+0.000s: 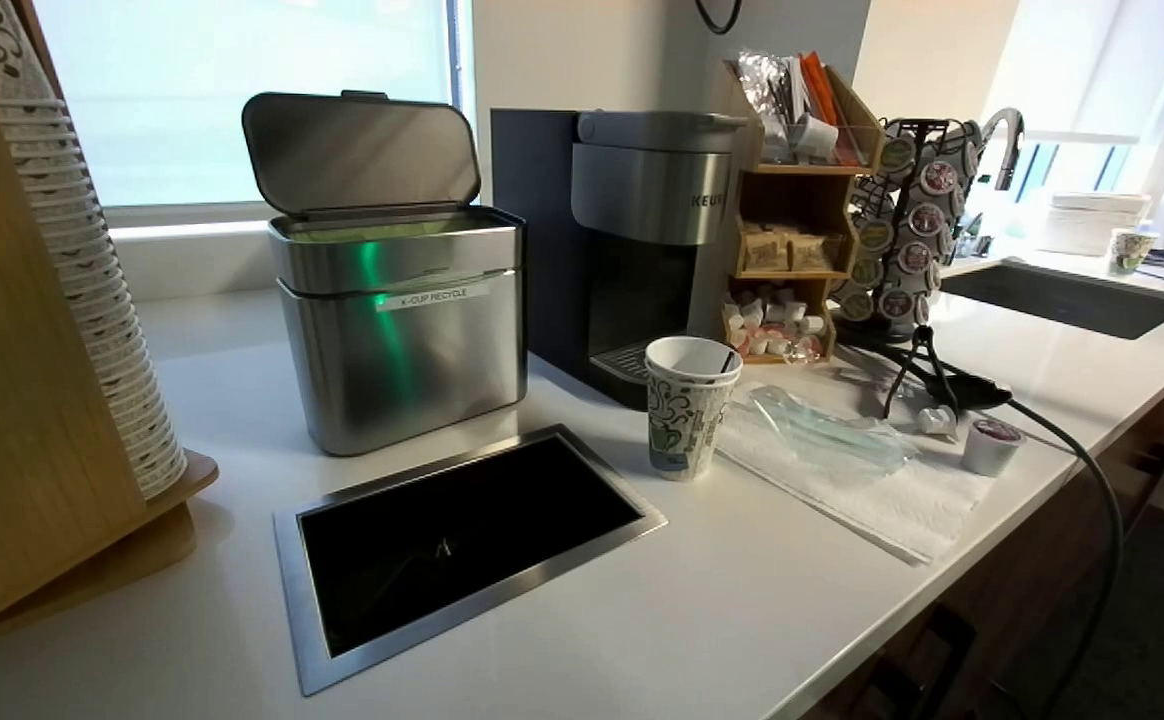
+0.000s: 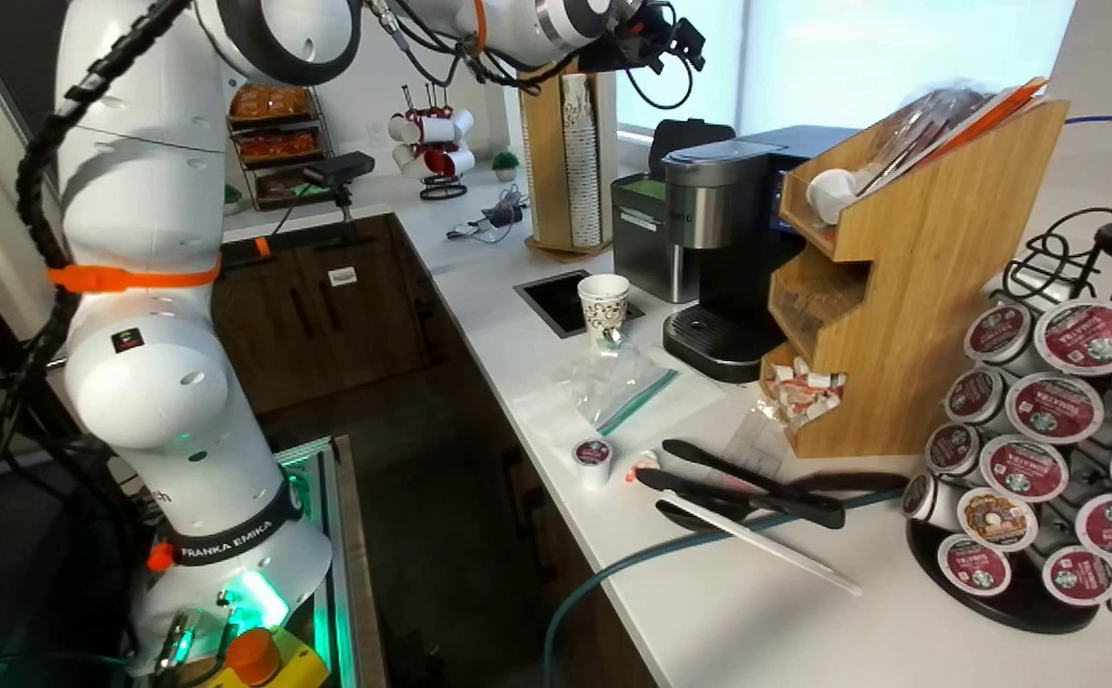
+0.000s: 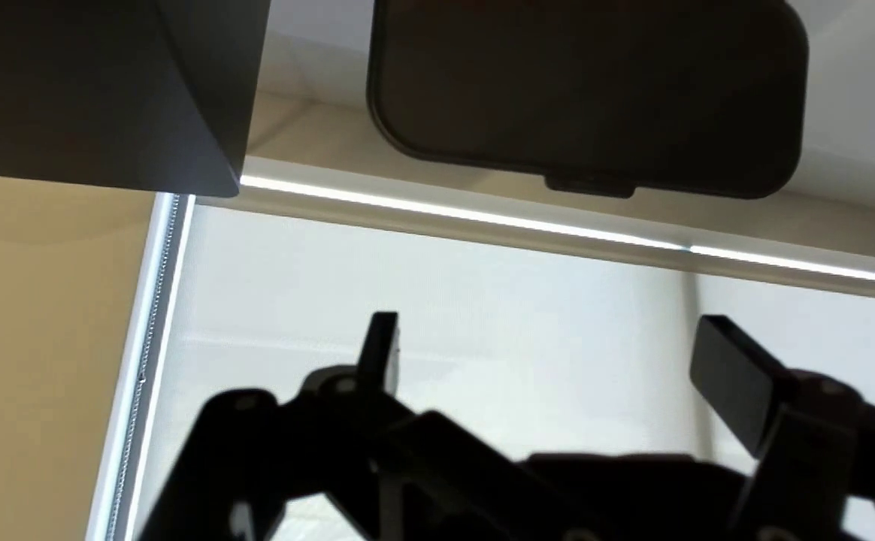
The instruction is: Close the bin
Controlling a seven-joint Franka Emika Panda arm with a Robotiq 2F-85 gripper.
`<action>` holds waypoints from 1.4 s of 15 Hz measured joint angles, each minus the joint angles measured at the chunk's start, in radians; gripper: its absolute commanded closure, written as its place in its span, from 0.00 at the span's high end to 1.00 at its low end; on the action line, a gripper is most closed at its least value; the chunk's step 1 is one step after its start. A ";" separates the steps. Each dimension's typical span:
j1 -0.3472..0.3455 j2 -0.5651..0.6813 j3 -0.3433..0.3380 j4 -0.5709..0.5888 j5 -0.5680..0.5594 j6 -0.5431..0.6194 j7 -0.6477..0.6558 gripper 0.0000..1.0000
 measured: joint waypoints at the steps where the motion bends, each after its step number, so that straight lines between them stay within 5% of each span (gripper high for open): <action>1: 0.027 0.034 -0.026 0.040 -0.043 0.000 0.059 1.00; 6: 0.101 0.155 -0.083 0.181 -0.074 0.000 0.124 1.00; 15: 0.107 0.166 -0.098 0.206 -0.077 0.006 0.142 1.00; 21: 0.173 0.271 -0.201 0.328 -0.123 0.068 0.290 1.00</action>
